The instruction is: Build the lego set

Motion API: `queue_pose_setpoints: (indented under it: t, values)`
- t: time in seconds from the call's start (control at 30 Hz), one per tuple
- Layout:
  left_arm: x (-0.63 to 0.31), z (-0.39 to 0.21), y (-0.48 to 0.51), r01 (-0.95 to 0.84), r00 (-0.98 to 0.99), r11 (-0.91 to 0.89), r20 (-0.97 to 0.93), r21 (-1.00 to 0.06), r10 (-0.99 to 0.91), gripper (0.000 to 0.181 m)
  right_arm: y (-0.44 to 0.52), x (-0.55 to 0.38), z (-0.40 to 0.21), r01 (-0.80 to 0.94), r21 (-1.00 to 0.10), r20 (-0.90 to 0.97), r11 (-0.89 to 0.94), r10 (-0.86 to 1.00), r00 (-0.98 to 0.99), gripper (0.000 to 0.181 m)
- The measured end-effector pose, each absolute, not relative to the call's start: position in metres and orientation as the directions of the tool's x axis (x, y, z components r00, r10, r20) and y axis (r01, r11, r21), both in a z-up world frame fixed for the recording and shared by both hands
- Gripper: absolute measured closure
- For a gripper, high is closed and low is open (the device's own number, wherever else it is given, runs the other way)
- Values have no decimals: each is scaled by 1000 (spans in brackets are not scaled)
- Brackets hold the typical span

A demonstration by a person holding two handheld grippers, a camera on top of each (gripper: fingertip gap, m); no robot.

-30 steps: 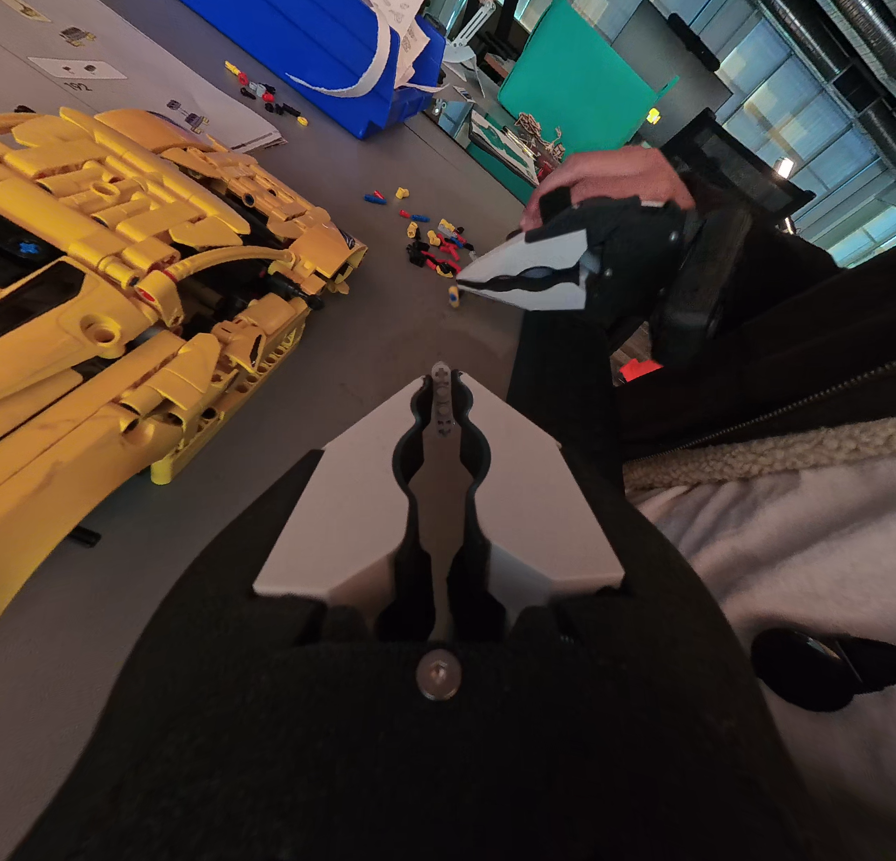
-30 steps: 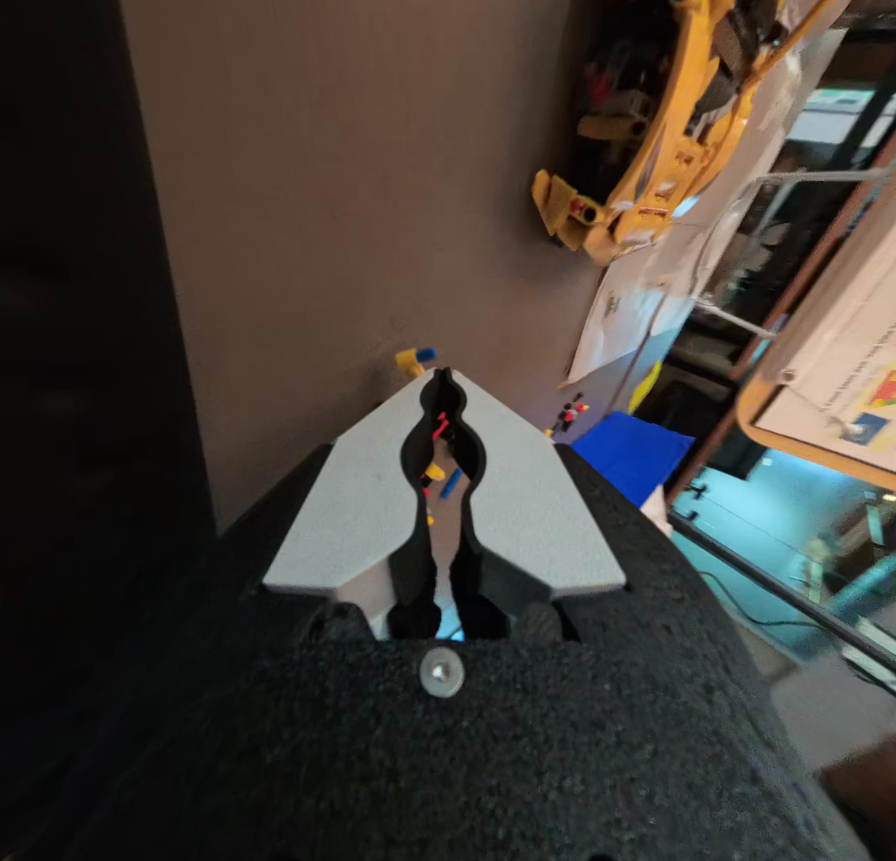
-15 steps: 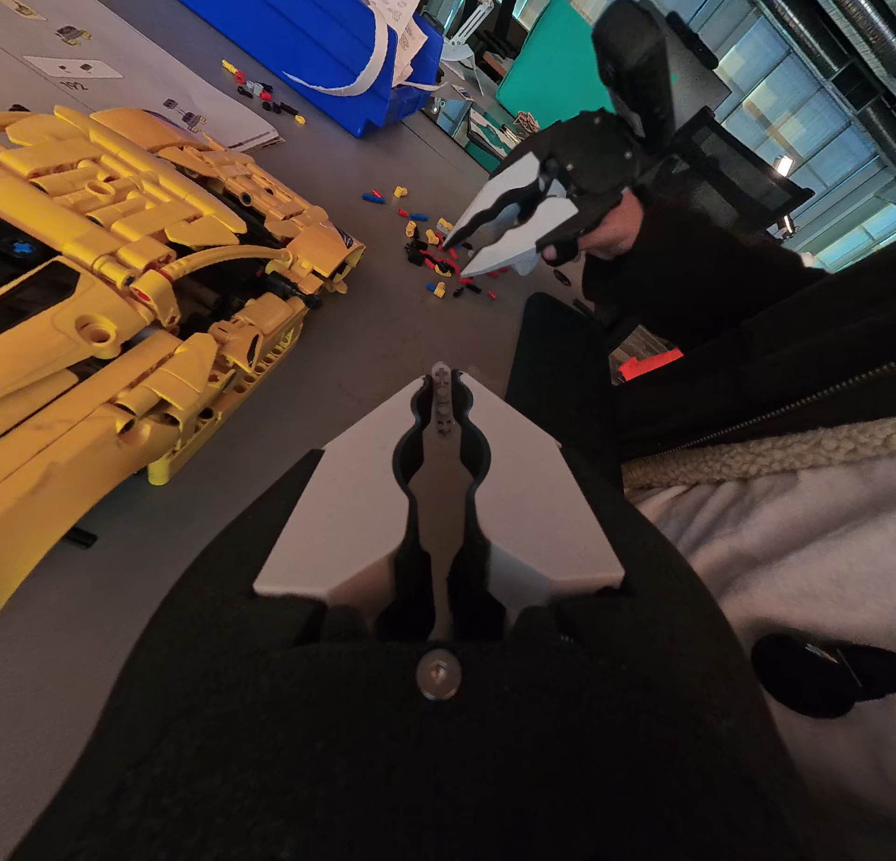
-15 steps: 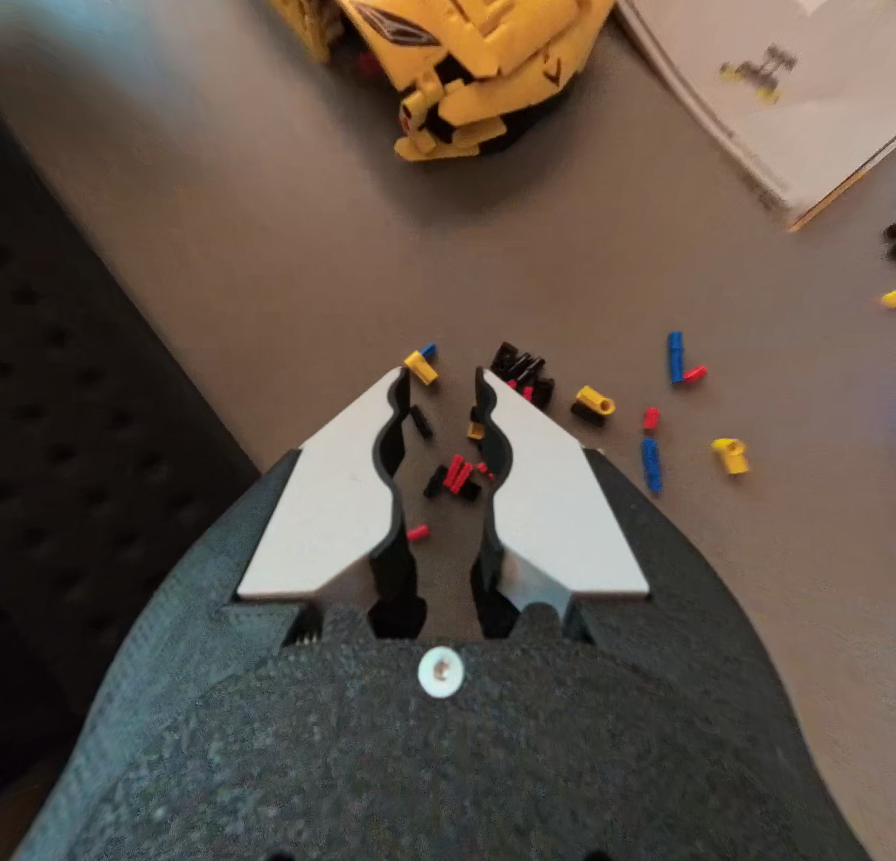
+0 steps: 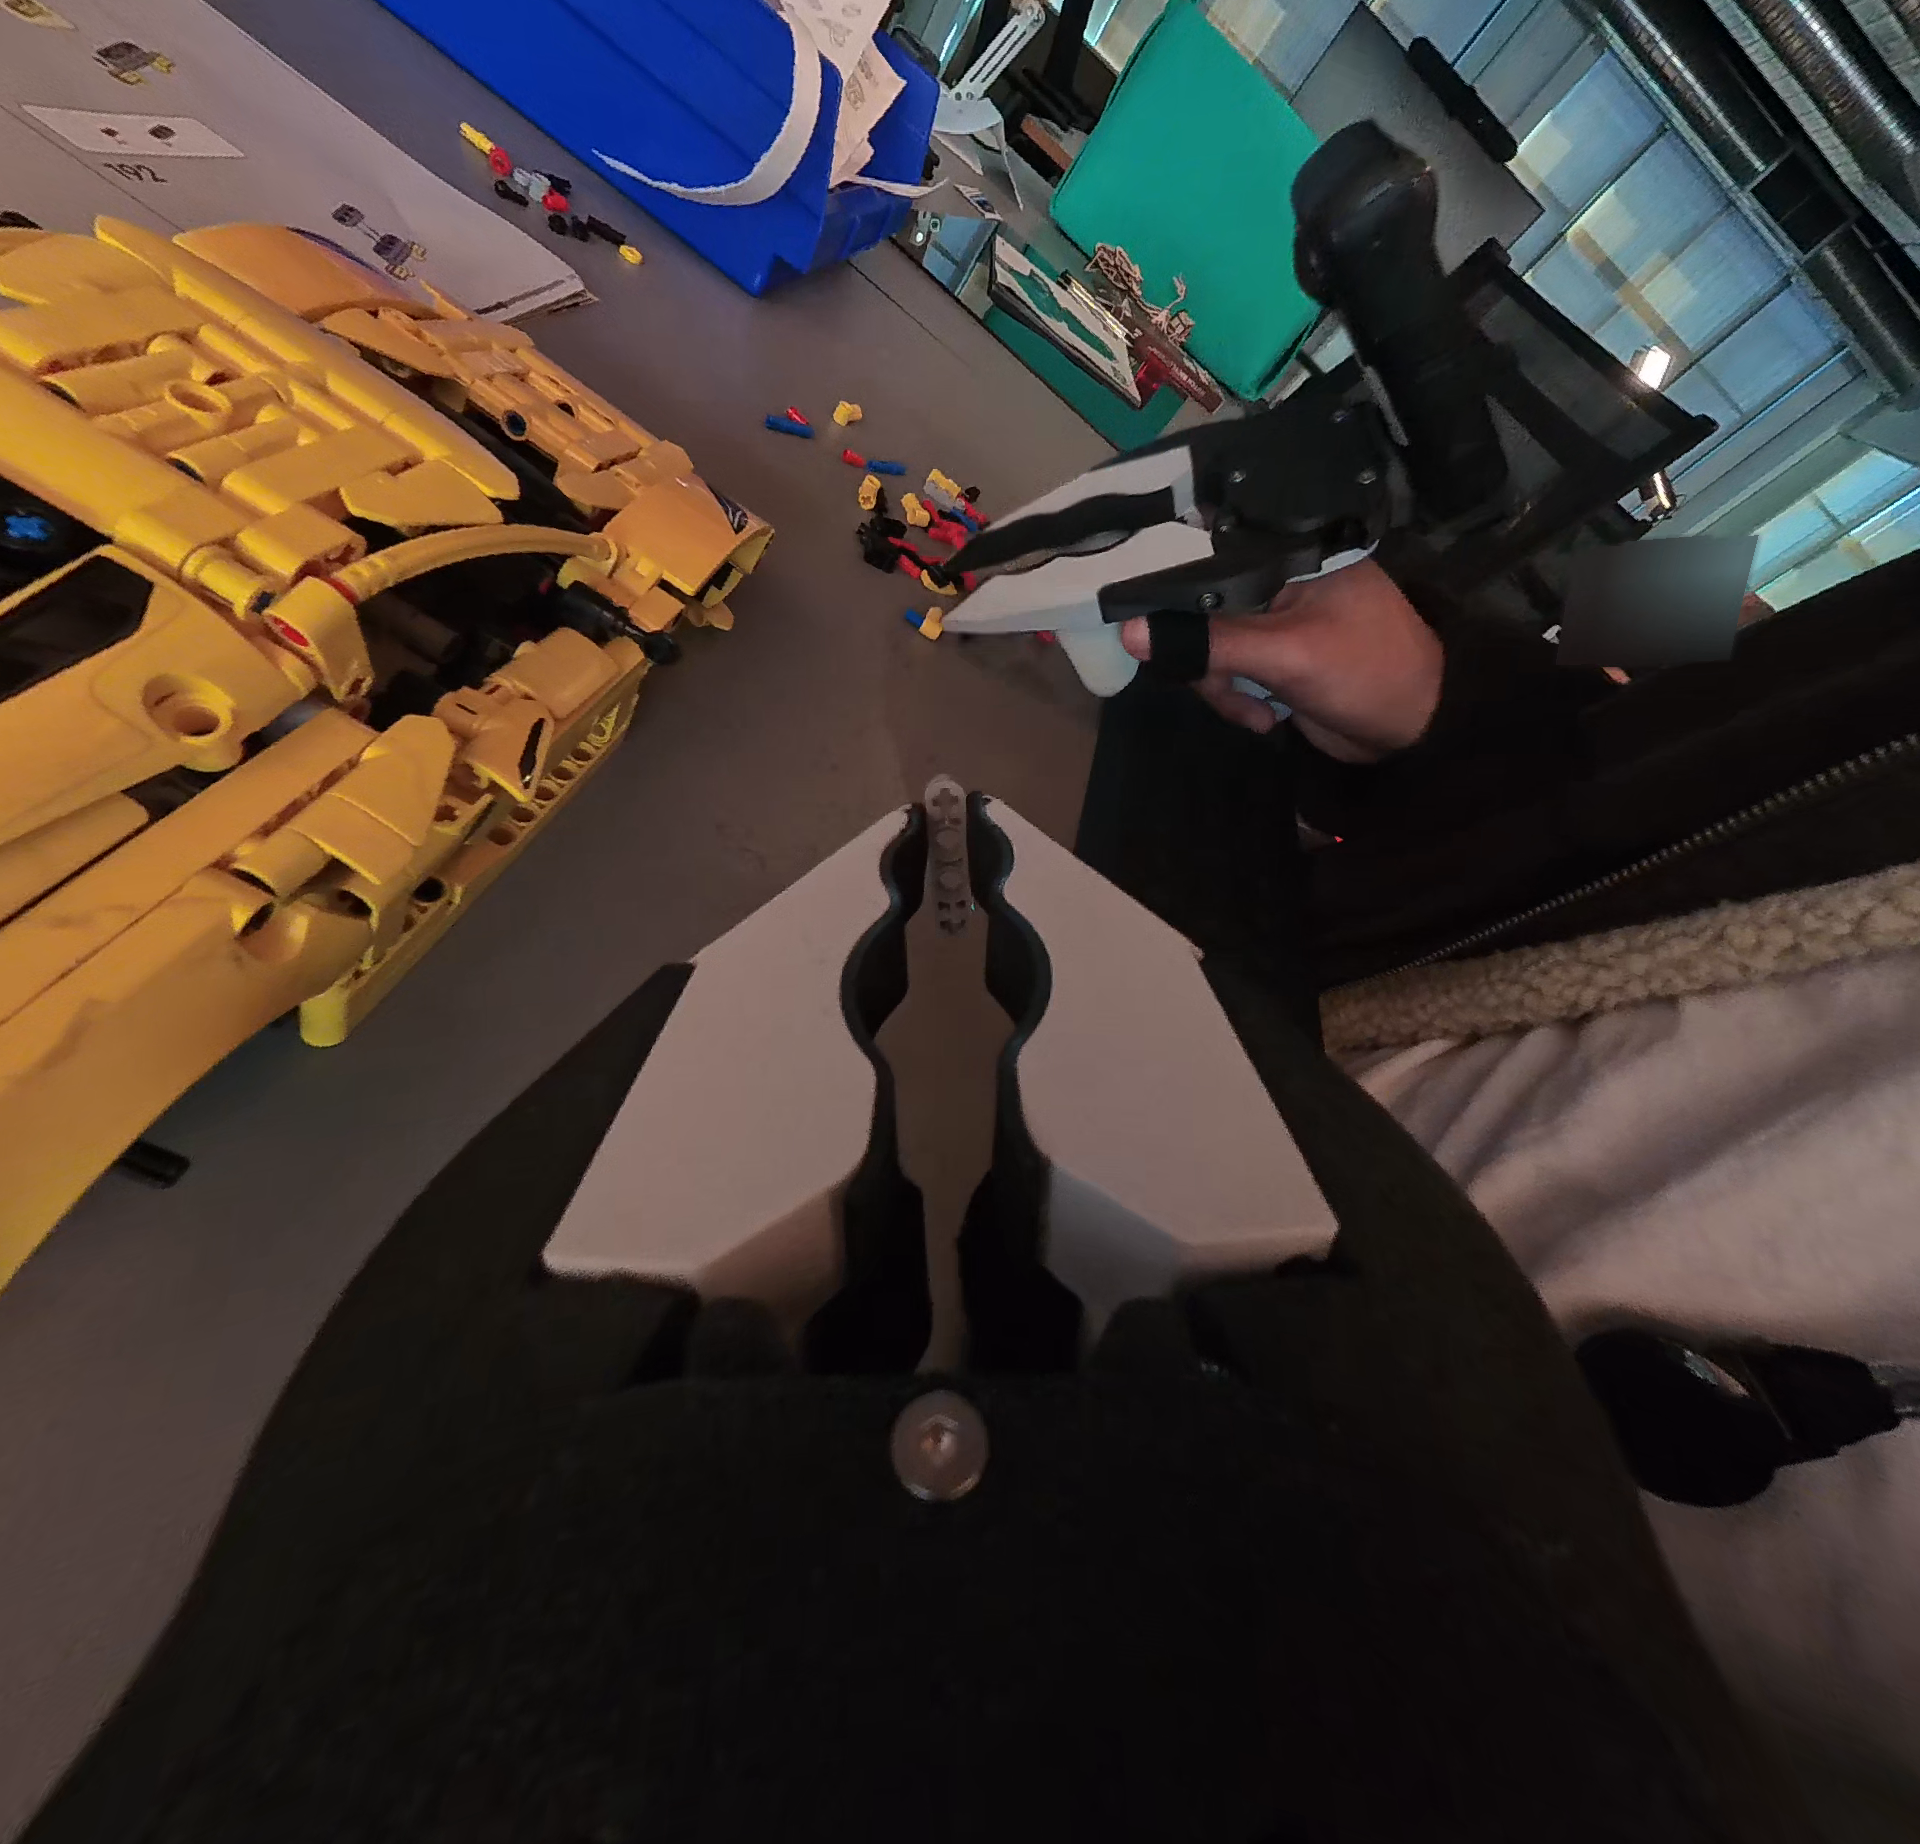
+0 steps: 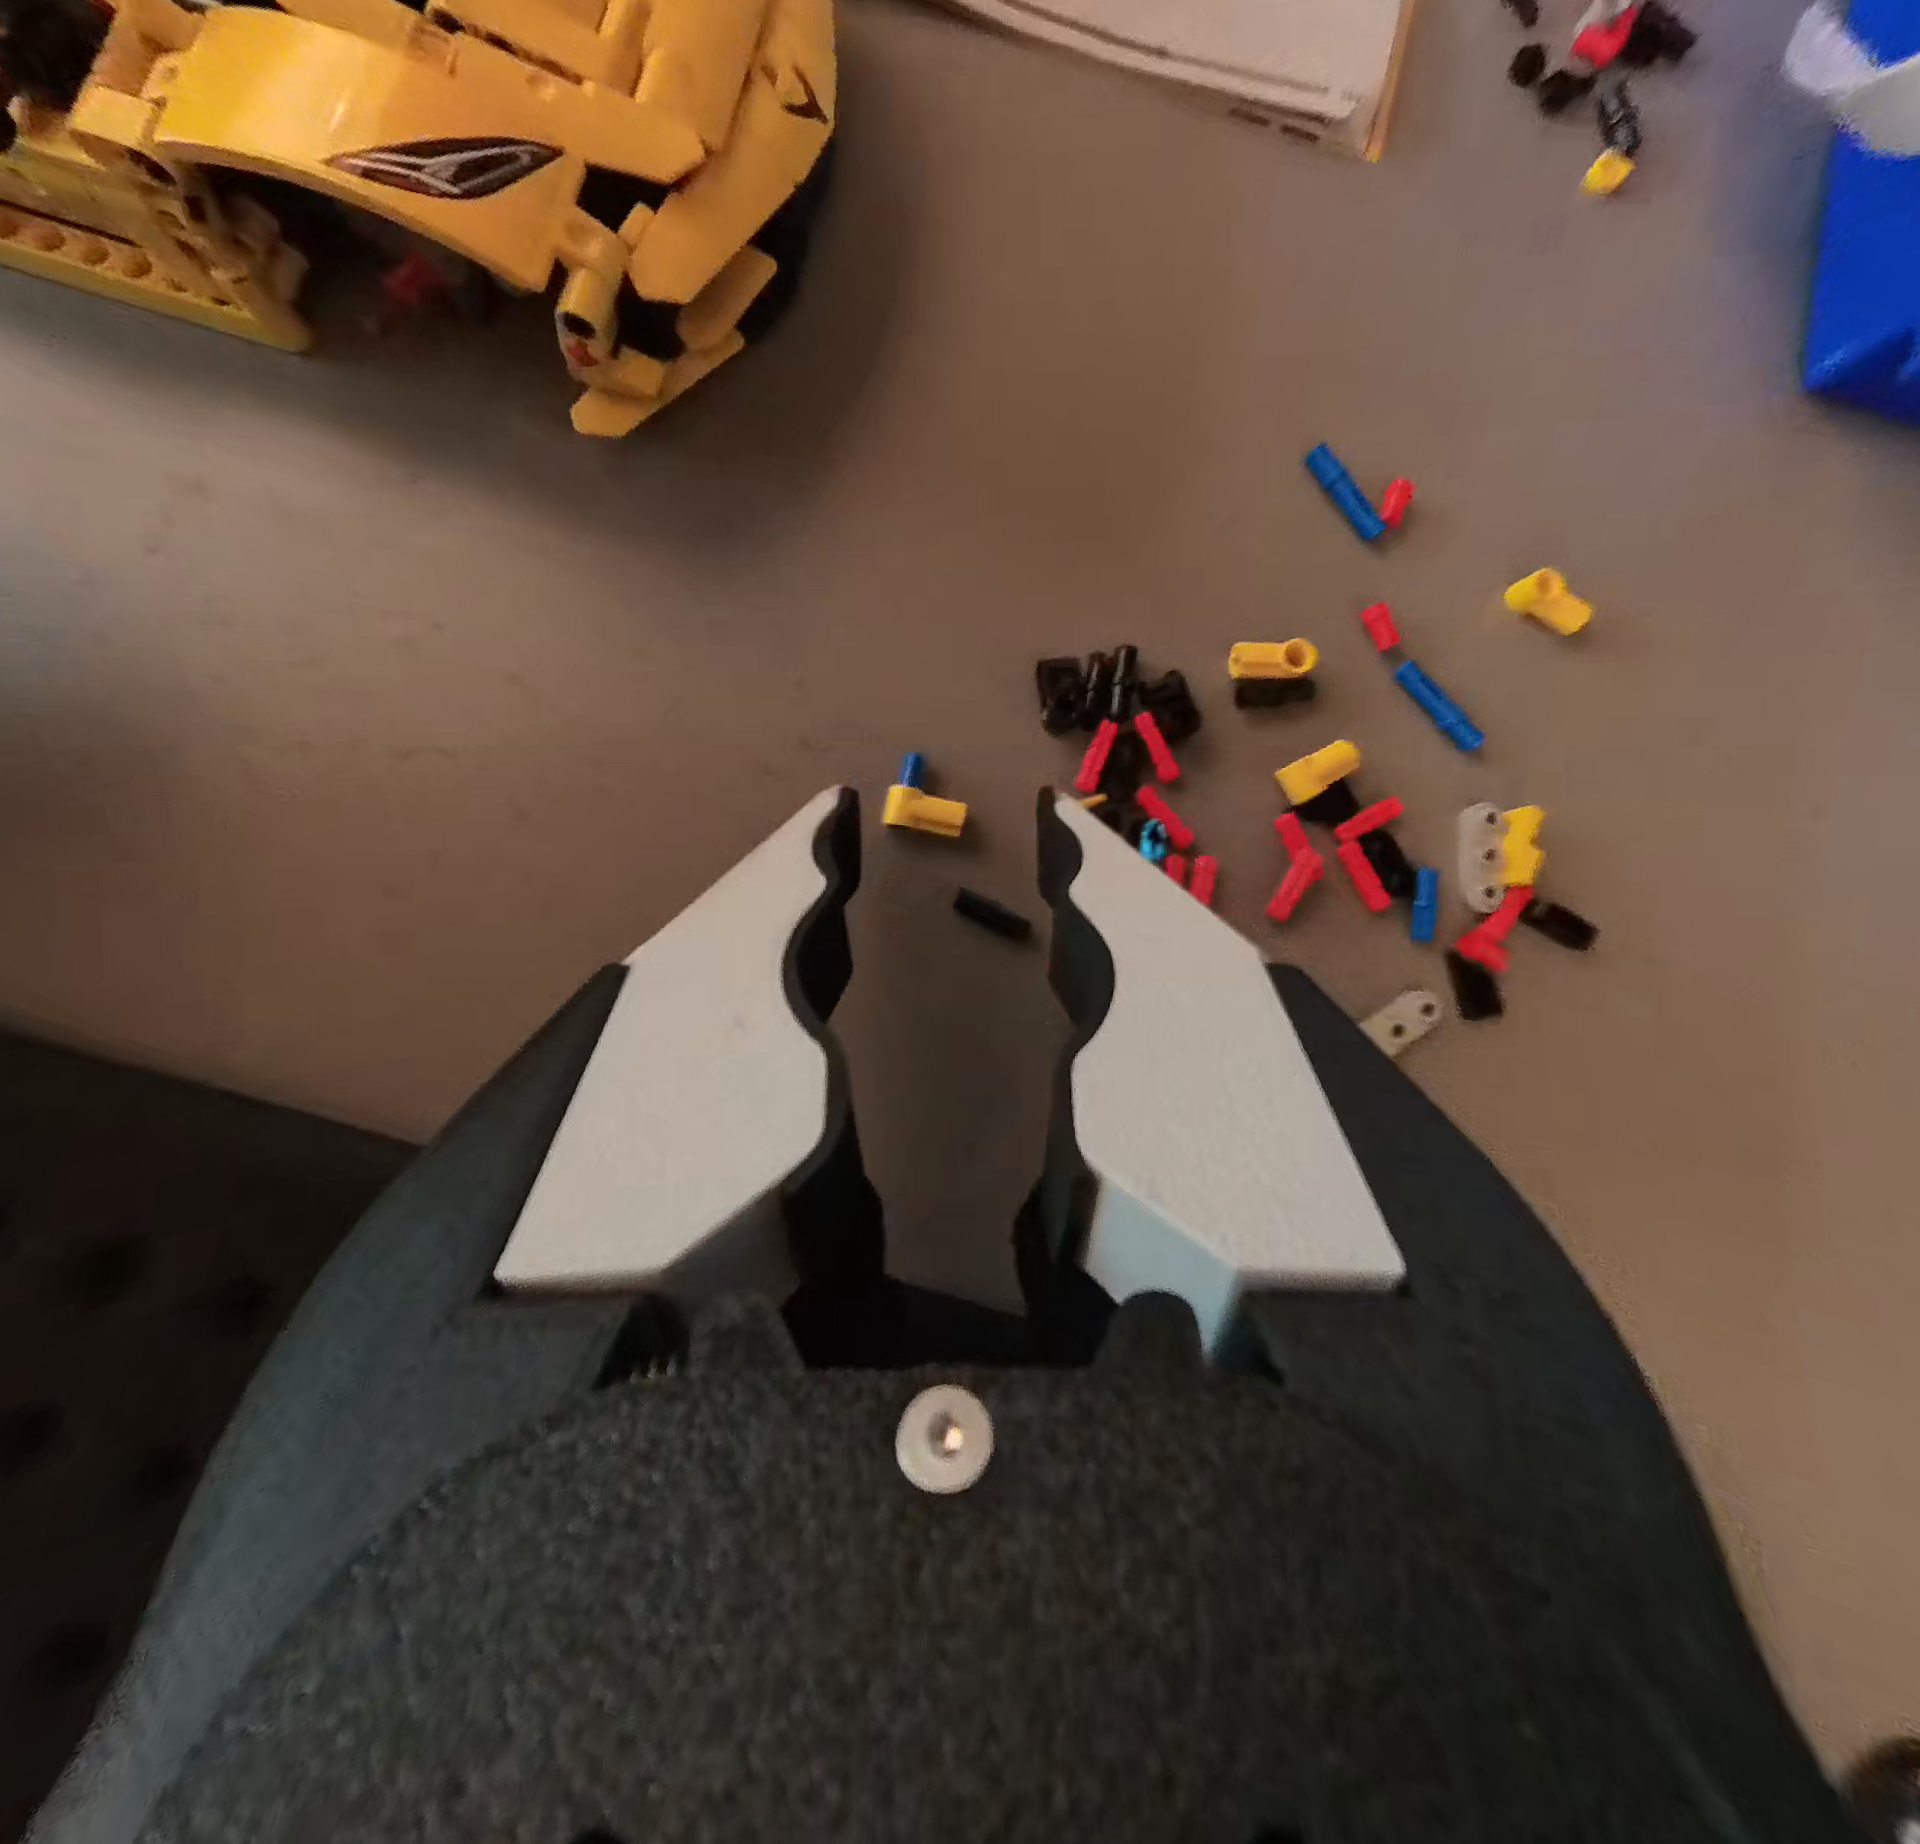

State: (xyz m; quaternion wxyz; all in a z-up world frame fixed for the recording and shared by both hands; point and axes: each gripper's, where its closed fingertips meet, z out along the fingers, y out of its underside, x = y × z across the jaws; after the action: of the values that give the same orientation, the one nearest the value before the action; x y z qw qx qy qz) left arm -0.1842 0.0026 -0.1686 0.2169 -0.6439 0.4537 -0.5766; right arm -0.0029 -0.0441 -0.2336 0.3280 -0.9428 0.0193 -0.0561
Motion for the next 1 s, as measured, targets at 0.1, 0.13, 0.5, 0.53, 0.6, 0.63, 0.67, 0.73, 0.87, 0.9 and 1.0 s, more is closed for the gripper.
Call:
queue_pose_setpoints:
  t: [0.1,0.13,0.5,0.53,0.6,0.63,0.67,0.73,0.87,0.9,1.0]
  values:
    - [-184,-168,3,-333,-78,-498,549,-801,-832,175,-45,-9,-245,-73,-593,-1,-802,-89,996,146]
    - [-184,-168,3,-333,-78,-498,550,-800,-831,175,-44,-8,-245,-89,-599,-15,-796,-100,995,146]
    - [-183,-161,2,-307,-122,-560,616,-769,-779,174,-40,-13,-244,226,-626,112,-746,201,973,167]
    - [-183,-159,1,-299,-139,-575,631,-761,-763,174,-37,-18,-241,275,-641,130,-717,252,959,167]
    - [-183,-155,0,-288,-162,-604,660,-743,-734,174,-30,-36,-225,382,-694,160,-610,386,908,166]
    - [-183,-154,0,-283,-170,-617,672,-734,-721,174,-25,-42,-217,451,-706,223,-546,432,874,167]
    - [-184,-152,1,-277,-178,-629,682,-726,-709,174,-21,-50,-208,522,-712,288,-469,483,827,167]
    - [-184,-149,1,-263,-195,-652,701,-712,-686,174,-11,-66,-187,641,-711,451,-288,513,730,167]
    - [-184,-145,3,-245,-221,-690,732,-681,-644,175,5,-106,-168,712,-703,608,-4,517,603,167]
    - [-185,-144,4,-243,-225,-698,739,-673,-635,174,8,-114,-164,688,-725,604,25,503,618,167]
    - [-185,-146,7,-235,-217,-714,751,-660,-623,175,18,-133,-166,653,-755,580,50,514,632,167]
